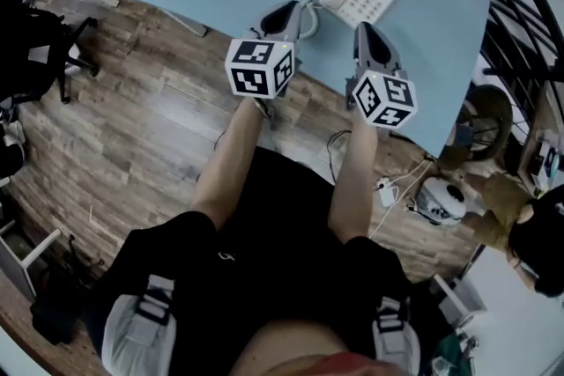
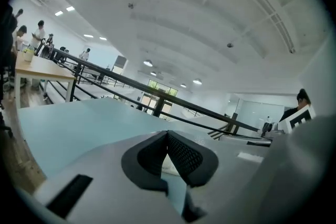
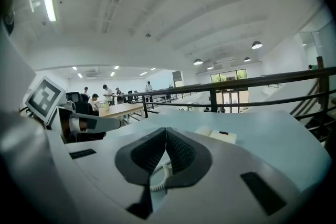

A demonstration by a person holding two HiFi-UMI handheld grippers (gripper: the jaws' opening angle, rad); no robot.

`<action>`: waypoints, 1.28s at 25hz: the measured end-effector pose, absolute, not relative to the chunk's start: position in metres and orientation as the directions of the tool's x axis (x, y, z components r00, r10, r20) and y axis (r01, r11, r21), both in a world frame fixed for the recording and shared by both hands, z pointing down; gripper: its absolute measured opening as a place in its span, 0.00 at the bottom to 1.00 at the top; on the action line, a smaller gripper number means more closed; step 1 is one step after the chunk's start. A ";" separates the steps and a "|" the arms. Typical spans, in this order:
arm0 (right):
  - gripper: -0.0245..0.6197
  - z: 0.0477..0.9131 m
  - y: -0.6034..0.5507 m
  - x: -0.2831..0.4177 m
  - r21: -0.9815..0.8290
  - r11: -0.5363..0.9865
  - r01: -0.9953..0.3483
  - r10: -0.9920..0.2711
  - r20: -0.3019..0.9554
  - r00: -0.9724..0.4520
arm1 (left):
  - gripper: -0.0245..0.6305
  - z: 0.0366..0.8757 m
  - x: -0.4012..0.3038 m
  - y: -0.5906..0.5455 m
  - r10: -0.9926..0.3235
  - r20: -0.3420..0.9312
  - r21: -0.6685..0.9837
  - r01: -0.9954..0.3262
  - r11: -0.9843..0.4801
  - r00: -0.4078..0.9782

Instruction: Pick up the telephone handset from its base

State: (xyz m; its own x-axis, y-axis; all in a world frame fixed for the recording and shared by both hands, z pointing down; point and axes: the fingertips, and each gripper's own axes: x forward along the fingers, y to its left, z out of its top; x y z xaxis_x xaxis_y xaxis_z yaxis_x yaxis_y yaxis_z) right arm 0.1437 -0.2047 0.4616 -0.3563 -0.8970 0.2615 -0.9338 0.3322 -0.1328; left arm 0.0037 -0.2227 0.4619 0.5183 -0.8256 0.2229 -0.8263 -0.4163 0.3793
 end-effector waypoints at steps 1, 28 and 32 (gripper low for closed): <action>0.03 0.465 -0.220 0.139 -0.138 0.327 -0.935 -0.895 0.274 -0.353 | 0.04 0.466 -0.001 -0.239 -0.822 0.229 0.391 -0.822 -0.413 0.522; 0.32 0.610 -0.377 0.164 -0.507 0.164 -0.846 -0.702 0.542 -0.461 | 0.04 0.539 0.011 -0.365 -0.757 0.378 0.444 -0.822 -0.356 0.533; 0.31 0.620 -0.381 0.168 -0.559 0.118 -0.821 -0.698 0.541 -0.469 | 0.04 0.542 0.004 -0.365 -0.767 0.381 0.449 -0.829 -0.334 0.516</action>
State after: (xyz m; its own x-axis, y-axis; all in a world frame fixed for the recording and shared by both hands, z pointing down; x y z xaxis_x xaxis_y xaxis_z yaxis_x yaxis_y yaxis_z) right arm 0.1683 -0.3811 0.6199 -0.4690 -0.6978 0.5415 -0.8209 0.1182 -0.5587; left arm 0.0044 -0.3654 0.5423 0.5160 -0.7672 0.3810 -0.8286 -0.3344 0.4489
